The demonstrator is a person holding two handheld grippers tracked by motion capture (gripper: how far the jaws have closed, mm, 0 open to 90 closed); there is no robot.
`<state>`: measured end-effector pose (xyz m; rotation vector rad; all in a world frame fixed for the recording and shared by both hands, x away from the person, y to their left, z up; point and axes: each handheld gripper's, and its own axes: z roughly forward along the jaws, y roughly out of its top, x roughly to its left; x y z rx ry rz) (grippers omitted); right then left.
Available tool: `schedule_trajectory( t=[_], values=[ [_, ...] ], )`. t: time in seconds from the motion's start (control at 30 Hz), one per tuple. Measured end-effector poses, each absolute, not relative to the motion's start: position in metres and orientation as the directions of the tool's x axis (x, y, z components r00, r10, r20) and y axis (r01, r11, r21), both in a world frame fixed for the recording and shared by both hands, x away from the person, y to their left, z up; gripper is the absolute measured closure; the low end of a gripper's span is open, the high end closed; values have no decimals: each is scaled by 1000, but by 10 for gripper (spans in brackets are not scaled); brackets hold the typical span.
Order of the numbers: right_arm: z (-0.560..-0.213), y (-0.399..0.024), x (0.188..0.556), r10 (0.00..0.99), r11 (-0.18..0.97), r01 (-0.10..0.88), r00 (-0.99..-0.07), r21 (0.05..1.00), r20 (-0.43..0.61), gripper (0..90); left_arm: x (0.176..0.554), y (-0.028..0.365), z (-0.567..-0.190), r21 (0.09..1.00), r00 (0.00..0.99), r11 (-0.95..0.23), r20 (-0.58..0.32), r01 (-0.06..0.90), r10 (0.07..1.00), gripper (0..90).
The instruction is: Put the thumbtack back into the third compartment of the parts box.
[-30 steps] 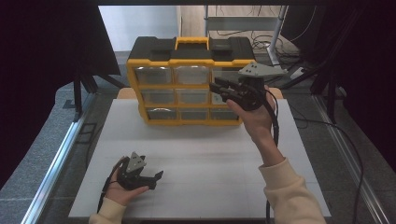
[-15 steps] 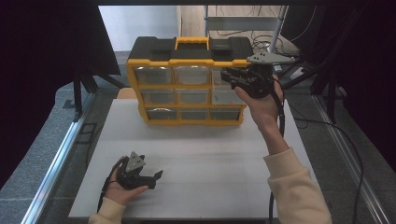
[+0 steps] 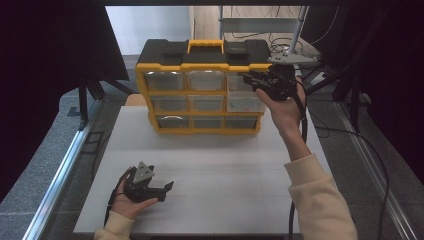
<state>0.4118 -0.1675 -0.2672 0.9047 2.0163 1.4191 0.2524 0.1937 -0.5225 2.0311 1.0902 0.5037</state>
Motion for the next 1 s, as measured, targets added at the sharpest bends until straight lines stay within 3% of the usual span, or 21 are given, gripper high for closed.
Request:
schedule_trajectory(
  t=[0.3, 0.47, 0.53, 1.0],
  values=[
    [-269, -170, 413, 768, 234, 241, -640, 942, -27, 687, 252, 193, -523, 775, 561, -346, -13, 529, 828, 101],
    [-270, -168, 411, 767, 233, 232, -641, 944, -32, 460, 252, 193, -523, 774, 561, -347, -12, 529, 828, 101],
    [-270, -168, 410, 768, 221, 229, -640, 948, -24, 417, 252, 193, -523, 774, 561, -347, -12, 530, 828, 101],
    [-273, -178, 381, 682, 192, 177, -732, 965, -1, 371, 253, 194, -521, 779, 557, -340, -15, 527, 830, 100]
  ],
)
